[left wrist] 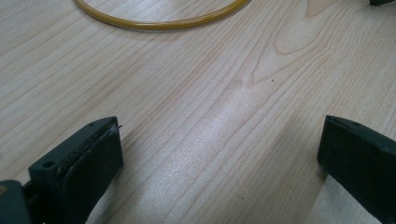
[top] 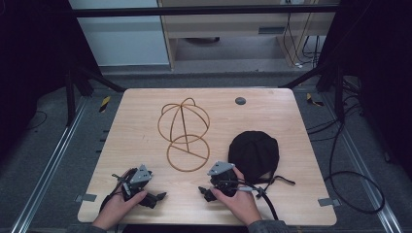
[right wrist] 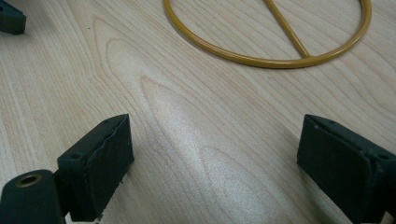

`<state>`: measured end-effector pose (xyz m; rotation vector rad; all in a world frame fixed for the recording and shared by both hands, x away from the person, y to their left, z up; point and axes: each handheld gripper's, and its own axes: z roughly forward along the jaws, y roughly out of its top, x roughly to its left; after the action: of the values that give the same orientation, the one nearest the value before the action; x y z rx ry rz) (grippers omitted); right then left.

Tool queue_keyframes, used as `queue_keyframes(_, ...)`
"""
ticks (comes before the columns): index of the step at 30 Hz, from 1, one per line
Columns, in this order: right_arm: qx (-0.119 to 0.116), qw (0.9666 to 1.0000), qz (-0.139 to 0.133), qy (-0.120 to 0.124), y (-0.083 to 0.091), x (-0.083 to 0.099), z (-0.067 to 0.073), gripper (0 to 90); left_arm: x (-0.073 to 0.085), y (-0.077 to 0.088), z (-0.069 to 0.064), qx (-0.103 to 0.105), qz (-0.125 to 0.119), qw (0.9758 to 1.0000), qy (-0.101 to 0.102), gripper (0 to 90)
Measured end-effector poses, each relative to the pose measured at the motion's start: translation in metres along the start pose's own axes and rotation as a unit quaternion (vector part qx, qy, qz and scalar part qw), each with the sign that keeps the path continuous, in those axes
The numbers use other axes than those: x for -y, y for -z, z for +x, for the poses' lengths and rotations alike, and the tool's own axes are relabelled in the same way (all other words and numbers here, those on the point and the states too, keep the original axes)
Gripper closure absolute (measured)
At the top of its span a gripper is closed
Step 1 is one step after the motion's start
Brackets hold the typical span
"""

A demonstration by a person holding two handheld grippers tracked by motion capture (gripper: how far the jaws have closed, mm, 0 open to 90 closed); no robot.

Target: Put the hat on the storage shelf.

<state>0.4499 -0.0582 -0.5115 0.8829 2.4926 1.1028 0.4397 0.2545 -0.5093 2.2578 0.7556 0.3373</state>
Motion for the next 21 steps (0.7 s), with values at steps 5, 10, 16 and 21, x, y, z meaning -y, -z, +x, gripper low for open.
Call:
queue_keyframes(5,0.0,1.0,0.002,-0.001,0.0,0.0,0.0,10.0,0.0,0.0,0.0,0.0,0.0,1.0,0.0,0.0)
queue_keyframes(10,0.002,1.0,0.002,-0.003,0.0,0.0,0.0,9.9,0.0,0.0,0.0,0.0,0.001,1.0,-0.002,0.0)
queue_keyframes(16,0.013,0.9996,-0.02,-0.015,0.009,-0.006,0.002,7.4,0.0,0.0,0.0,0.0,0.0,1.0,-0.001,0.0)
queue_keyframes(21,0.018,0.9986,-0.049,-0.012,0.03,-0.014,0.003,6.9,0.0,0.0,0.0,0.001,0.0,1.0,0.0,0.0)
